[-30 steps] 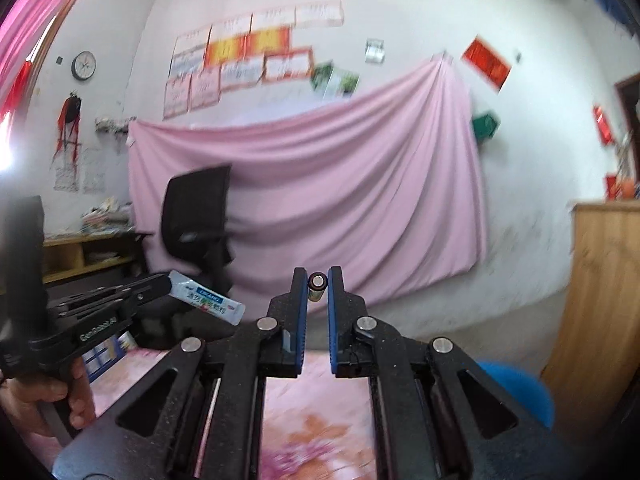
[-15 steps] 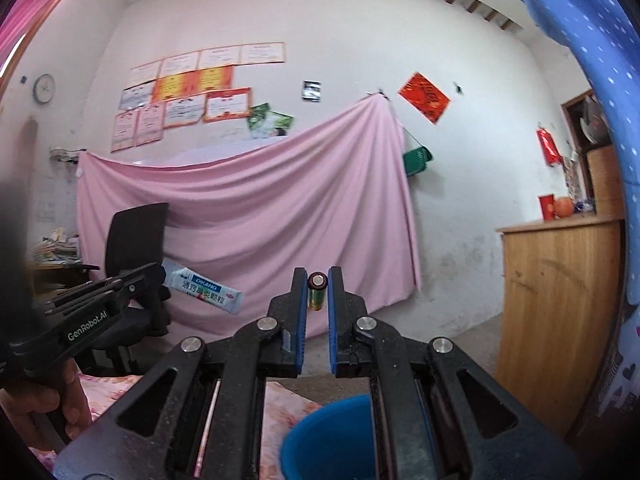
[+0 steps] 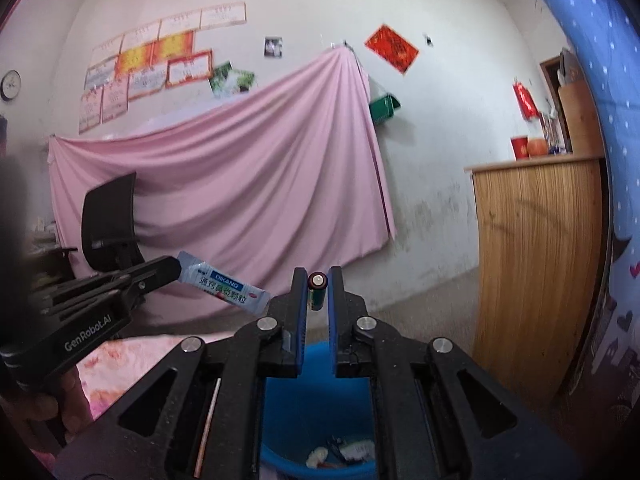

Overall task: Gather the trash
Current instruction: 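Lift the sachet and battery and carry both over the bucket, then open both tools over the bucket, dropping sachet and battery inside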

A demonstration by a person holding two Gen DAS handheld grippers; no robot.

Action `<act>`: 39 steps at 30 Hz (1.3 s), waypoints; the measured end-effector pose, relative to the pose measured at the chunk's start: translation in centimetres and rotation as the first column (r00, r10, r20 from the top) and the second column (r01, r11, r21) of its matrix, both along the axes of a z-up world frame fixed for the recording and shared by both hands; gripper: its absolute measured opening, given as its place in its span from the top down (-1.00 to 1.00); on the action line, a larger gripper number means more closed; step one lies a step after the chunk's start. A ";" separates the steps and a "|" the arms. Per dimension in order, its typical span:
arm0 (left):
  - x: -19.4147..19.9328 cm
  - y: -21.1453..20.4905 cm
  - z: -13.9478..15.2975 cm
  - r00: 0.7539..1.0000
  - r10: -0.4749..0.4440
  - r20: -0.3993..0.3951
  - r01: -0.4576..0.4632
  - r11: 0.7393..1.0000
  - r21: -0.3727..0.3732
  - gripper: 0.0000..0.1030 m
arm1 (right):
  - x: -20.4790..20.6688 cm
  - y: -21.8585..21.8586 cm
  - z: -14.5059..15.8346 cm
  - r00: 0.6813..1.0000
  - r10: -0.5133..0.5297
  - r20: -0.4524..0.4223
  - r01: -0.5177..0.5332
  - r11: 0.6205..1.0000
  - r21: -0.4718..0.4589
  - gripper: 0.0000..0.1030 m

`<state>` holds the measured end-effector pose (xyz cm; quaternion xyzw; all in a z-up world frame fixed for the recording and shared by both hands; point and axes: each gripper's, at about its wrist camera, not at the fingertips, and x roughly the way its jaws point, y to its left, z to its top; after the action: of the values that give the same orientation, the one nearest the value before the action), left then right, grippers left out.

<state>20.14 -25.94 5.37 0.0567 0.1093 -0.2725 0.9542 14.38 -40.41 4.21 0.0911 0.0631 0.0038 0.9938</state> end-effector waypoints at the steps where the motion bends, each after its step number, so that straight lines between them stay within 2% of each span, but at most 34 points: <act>1: 0.3 -0.2 -0.4 1.000 -0.002 -0.020 0.003 1.000 0.008 1.00 | 0.1 -0.1 -0.4 1.000 0.001 -0.014 -0.001 1.000 0.002 0.27; 5: 2.0 -1.3 -2.0 0.993 0.002 -0.119 0.001 1.000 0.031 1.00 | 1.2 -1.2 -1.8 0.996 0.018 -0.089 -0.015 0.999 0.034 0.27; 8: 3.6 -2.0 -3.2 0.977 0.005 -0.213 0.003 0.999 0.037 1.00 | 2.2 -1.5 -3.0 0.988 0.026 -0.153 -0.019 0.999 0.045 0.27; 13: 5.9 -2.7 -4.9 0.931 -0.001 -0.364 0.013 0.999 0.031 1.00 | 3.4 -2.1 -4.6 0.970 0.041 -0.239 -0.027 0.998 0.059 0.27; 18: 7.4 -2.8 -6.3 0.869 -0.029 -0.495 0.039 0.999 0.009 1.00 | 4.3 -2.7 -5.8 0.951 0.049 -0.304 -0.025 0.996 0.084 0.26; 27: 8.6 -2.4 -7.2 0.819 0.007 -0.574 0.010 1.000 0.027 1.00 | 5.0 -3.0 -6.6 0.939 0.062 -0.338 -0.028 0.994 0.104 0.24; 30: 8.8 -2.0 -7.4 0.812 0.009 -0.584 0.009 1.000 0.028 1.00 | 5.1 -3.1 -6.8 0.935 0.064 -0.348 -0.028 0.994 0.108 0.24; 32: 8.7 -1.6 -7.7 0.809 0.011 -0.588 0.007 1.000 0.029 0.93 | 5.2 -3.1 -6.9 0.934 0.064 -0.351 -0.027 0.994 0.108 0.23; 34: 8.8 -1.4 -7.9 0.805 0.012 -0.593 0.000 1.000 0.021 0.56 | 5.4 -3.2 -6.9 0.931 0.061 -0.359 -0.024 0.994 0.107 0.22; 35: 8.8 -1.2 -7.9 0.804 0.011 -0.595 -0.005 1.000 0.011 0.48 | 5.5 -3.3 -7.0 0.930 0.061 -0.363 -0.023 0.994 0.107 0.19; 37: 8.9 -0.8 -7.9 0.803 0.012 -0.596 -0.017 1.000 -0.003 0.44 | 5.6 -3.4 -7.2 0.927 0.055 -0.372 -0.017 0.994 0.106 0.11; 39: 8.9 -0.5 -7.8 0.805 0.027 -0.593 -0.033 0.999 0.001 0.41 | 5.6 -3.6 -7.3 0.924 0.050 -0.379 -0.009 0.994 0.108 -0.09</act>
<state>29.03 -26.44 -2.43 -0.0374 0.4011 -0.2620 0.8770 19.98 -43.96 -3.11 0.1409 0.2561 0.0042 0.9563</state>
